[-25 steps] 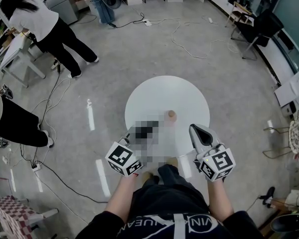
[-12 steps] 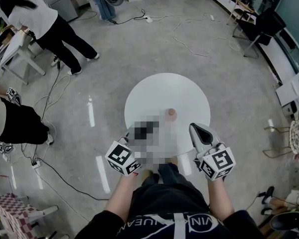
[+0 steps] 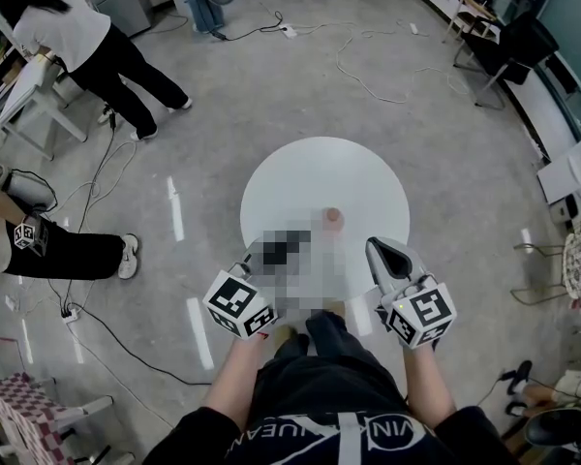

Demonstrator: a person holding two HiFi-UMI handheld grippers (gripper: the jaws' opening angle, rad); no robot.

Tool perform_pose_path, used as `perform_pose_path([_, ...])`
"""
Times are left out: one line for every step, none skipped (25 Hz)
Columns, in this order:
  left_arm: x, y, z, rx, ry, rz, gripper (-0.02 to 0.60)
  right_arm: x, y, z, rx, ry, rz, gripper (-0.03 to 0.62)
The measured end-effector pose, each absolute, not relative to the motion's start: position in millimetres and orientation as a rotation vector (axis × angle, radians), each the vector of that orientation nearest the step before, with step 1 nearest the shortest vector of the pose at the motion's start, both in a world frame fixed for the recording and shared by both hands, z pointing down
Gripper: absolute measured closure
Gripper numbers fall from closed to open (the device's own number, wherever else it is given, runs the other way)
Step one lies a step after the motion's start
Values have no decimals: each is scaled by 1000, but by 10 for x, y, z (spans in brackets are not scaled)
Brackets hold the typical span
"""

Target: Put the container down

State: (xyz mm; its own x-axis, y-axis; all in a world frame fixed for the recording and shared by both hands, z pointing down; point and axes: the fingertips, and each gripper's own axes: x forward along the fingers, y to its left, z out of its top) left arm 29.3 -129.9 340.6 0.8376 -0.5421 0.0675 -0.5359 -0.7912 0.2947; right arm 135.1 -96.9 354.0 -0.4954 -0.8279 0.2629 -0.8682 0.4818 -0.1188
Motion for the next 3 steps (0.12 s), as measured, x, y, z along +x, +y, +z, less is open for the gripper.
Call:
perform_pose_path([290,-1305,3414,2715,-817,-28,568,1353,-974,3554,1479,-2550,358,588])
perform_pose_path([287,-1312,3422,2715,-817,-27,568,1356,-979,3569,1482,-2545,362,588])
perform_pose_path([284,-1318,3429,2715,-816,-26,568,1358,-983,3585,1486,-2540,368,588])
